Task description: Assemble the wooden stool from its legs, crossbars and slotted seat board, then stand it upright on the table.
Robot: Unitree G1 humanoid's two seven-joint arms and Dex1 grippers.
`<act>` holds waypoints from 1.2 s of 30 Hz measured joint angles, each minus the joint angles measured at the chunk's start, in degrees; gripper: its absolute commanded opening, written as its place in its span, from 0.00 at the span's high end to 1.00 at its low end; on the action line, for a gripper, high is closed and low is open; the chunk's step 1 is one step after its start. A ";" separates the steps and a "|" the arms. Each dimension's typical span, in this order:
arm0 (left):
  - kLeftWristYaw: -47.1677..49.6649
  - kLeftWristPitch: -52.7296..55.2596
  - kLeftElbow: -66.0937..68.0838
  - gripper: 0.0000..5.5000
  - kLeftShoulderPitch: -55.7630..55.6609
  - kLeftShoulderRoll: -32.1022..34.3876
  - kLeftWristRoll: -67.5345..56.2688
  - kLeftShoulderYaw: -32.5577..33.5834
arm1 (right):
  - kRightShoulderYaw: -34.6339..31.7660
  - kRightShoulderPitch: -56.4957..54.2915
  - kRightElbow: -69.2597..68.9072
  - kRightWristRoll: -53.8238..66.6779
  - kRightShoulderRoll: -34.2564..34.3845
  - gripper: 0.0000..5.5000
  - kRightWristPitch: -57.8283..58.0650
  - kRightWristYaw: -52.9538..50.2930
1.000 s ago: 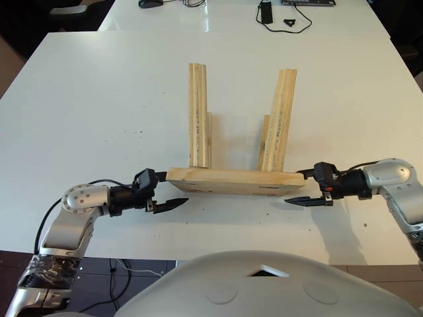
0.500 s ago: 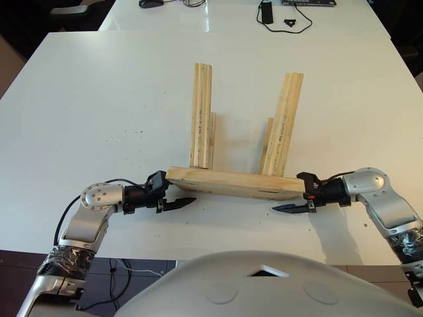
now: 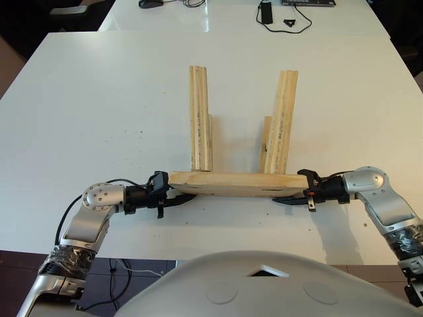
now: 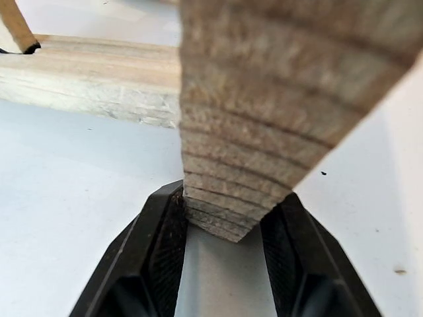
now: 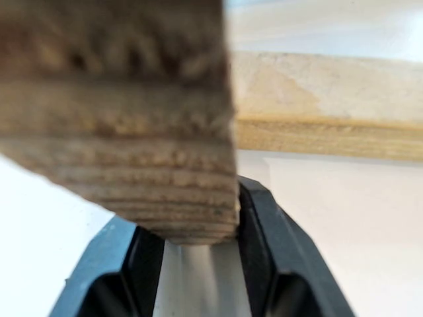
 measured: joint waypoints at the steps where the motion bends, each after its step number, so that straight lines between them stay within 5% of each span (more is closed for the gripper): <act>1: -0.01 0.16 -0.38 0.73 0.27 0.03 -0.03 0.00 | -0.29 0.05 -0.09 0.12 -0.04 0.74 0.23 0.02; 9: -1.47 4.94 -8.15 0.74 4.02 1.95 -4.18 1.72 | -3.99 2.23 -5.63 4.87 -3.45 0.74 5.95 3.01; 21: -2.15 19.87 -28.19 0.75 14.38 7.74 -25.72 15.37 | -22.32 8.08 -22.44 31.83 -13.80 0.74 28.96 7.64; 36: 14.48 26.98 -34.56 0.74 14.13 9.22 -60.17 20.27 | -28.40 6.93 -23.34 83.64 -13.64 0.74 30.39 -23.06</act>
